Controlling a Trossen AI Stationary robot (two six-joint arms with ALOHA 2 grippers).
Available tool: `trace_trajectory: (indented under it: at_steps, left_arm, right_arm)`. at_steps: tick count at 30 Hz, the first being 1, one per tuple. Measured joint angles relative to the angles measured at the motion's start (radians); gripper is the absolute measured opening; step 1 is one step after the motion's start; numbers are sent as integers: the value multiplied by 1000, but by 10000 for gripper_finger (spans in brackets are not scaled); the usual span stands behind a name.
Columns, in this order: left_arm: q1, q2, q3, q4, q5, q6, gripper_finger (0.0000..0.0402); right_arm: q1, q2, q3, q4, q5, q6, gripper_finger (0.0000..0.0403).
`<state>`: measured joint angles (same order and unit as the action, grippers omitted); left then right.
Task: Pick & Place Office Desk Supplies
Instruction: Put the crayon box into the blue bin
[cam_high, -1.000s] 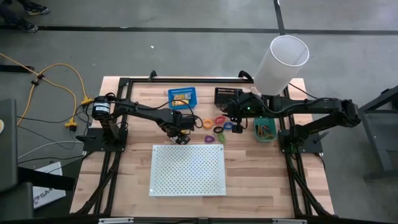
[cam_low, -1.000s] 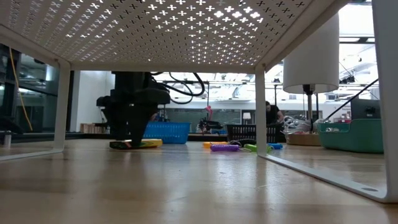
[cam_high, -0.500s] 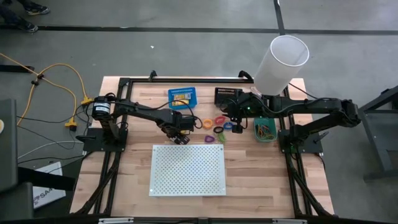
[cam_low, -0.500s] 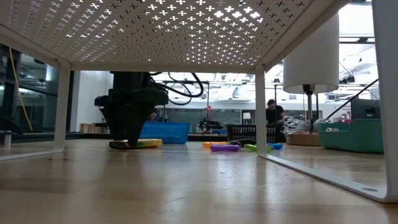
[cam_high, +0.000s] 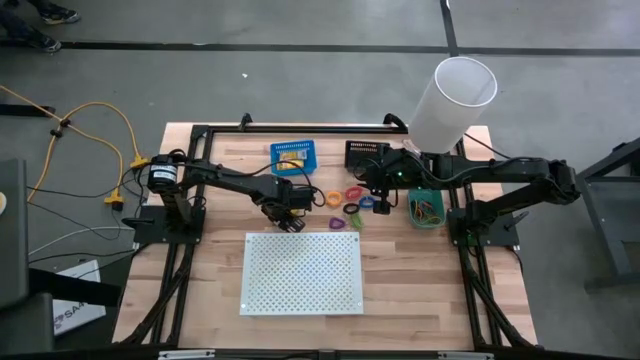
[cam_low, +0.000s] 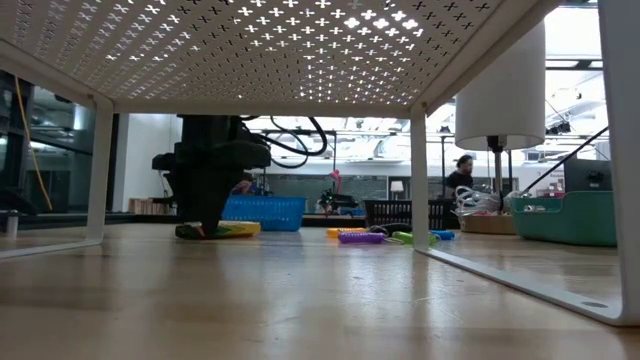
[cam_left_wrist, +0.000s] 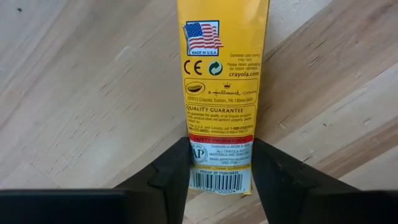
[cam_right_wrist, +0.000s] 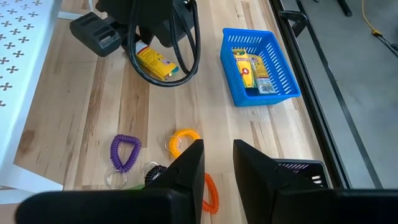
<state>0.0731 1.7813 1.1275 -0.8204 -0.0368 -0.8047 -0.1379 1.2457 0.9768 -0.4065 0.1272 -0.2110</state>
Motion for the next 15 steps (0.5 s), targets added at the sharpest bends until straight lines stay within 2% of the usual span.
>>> trace_trajectory:
  at_steps: [15]
  left_arm:
    - [-2, 0, 0, -1, -3, 2, 145]
  right_arm:
    - [0, 0, 0, 0, 0, 0, 74]
